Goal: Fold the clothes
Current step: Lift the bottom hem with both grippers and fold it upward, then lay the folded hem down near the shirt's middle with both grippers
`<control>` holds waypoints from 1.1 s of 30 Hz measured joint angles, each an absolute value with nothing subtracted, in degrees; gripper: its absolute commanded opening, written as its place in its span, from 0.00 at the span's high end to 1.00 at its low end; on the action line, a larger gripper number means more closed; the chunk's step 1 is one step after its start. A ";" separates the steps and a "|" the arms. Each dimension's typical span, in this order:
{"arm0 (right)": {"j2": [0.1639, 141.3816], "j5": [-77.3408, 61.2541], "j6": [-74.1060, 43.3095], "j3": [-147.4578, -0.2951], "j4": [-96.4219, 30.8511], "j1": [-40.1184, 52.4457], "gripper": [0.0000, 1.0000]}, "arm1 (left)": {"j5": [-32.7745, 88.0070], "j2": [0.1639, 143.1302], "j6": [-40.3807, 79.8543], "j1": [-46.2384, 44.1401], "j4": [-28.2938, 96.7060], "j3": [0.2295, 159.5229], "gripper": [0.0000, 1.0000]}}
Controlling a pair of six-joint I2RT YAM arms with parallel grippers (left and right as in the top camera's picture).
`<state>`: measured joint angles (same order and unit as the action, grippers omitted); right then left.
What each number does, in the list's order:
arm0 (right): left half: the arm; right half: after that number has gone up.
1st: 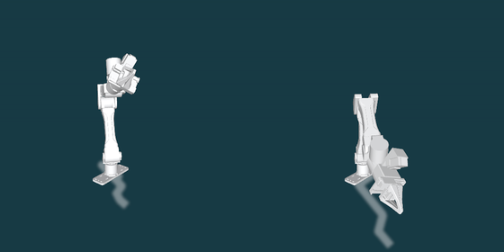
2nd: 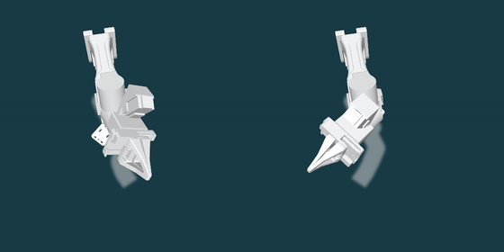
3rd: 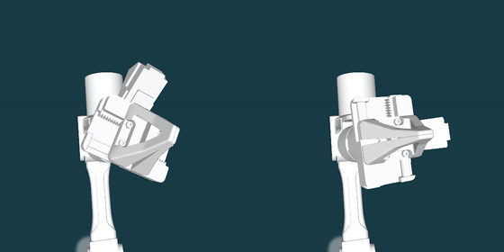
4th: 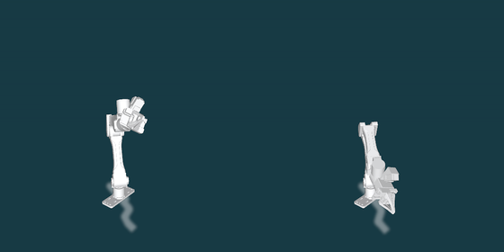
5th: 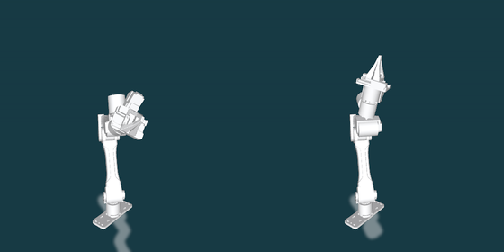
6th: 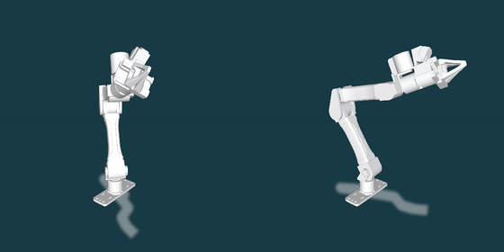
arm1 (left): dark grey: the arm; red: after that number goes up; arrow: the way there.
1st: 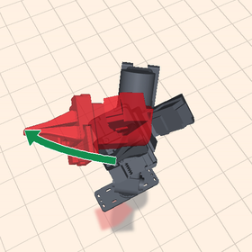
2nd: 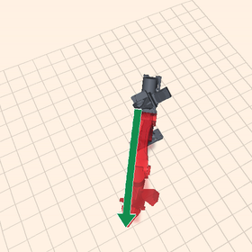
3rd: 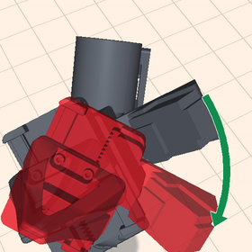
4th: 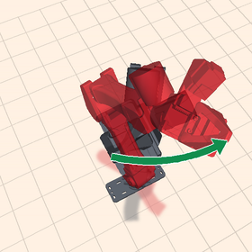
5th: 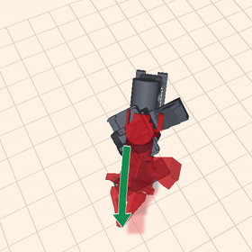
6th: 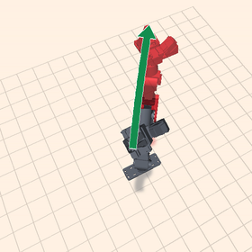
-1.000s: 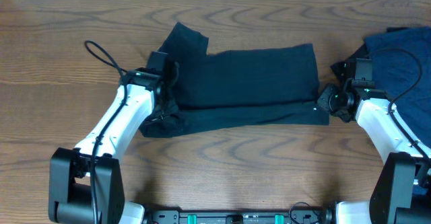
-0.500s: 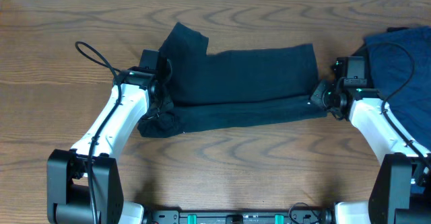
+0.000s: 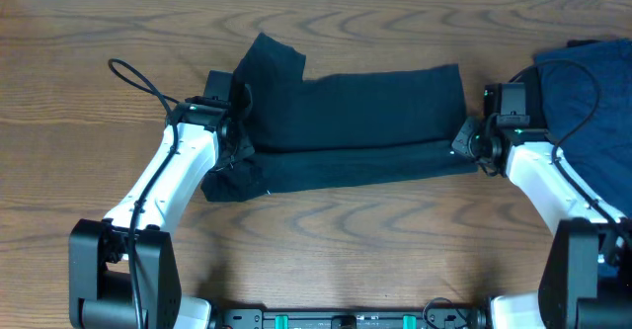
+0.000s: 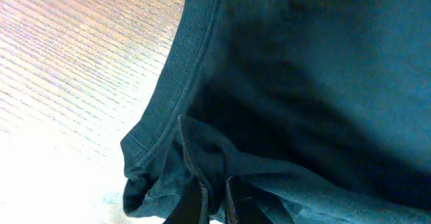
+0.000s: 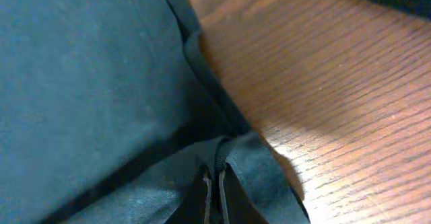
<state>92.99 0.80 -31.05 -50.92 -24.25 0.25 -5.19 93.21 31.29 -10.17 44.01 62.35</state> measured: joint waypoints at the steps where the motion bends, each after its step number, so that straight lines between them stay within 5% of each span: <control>1: 93.78 0.91 -31.05 -50.92 -23.94 0.25 0.96 | -5.19 93.21 31.29 -10.17 43.81 62.35 0.94; 11: 98.10 1.10 -31.05 -50.85 -19.79 0.25 0.95 | -5.48 93.21 31.29 -10.17 40.97 62.06 0.93; 15: 98.10 1.10 -31.03 -50.83 -19.33 0.25 0.91 | -5.69 93.21 31.20 -10.17 40.01 61.32 0.68; 16: 98.10 1.13 -31.14 -50.83 -19.22 0.25 0.84 | -5.89 93.21 31.38 -10.17 39.97 61.25 0.55; 18: 98.10 1.17 -31.33 -50.83 -18.68 0.25 0.51 | -6.09 93.21 31.18 -10.17 39.66 61.21 0.37; 21: 98.10 0.86 -29.45 -50.87 -16.23 0.25 0.15 | -6.28 93.21 30.15 -10.13 38.20 61.21 0.24; 22: 98.08 0.51 -28.27 -51.07 -16.12 0.25 0.11 | -6.31 93.21 29.28 -10.11 37.78 61.21 0.22; 29: 94.89 -0.97 -21.28 -59.83 -30.44 0.23 0.15 | -6.39 90.72 25.61 -9.63 42.59 63.64 0.22; 31: 91.96 -1.87 -20.16 -62.92 -35.66 0.23 0.36 | -6.39 88.14 25.87 -9.58 45.63 64.47 0.48; 32: 90.37 -2.48 -19.75 -63.88 -38.06 0.25 0.55 | -6.39 86.91 26.02 -9.58 47.42 64.75 0.69; 33: 89.06 -2.96 -19.53 -64.45 -40.51 0.23 0.74 | -6.39 85.73 26.44 -9.58 49.54 64.99 0.80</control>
<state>89.06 -2.96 -19.53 -64.45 -40.51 0.23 -6.39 85.73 26.44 -9.58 49.54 64.99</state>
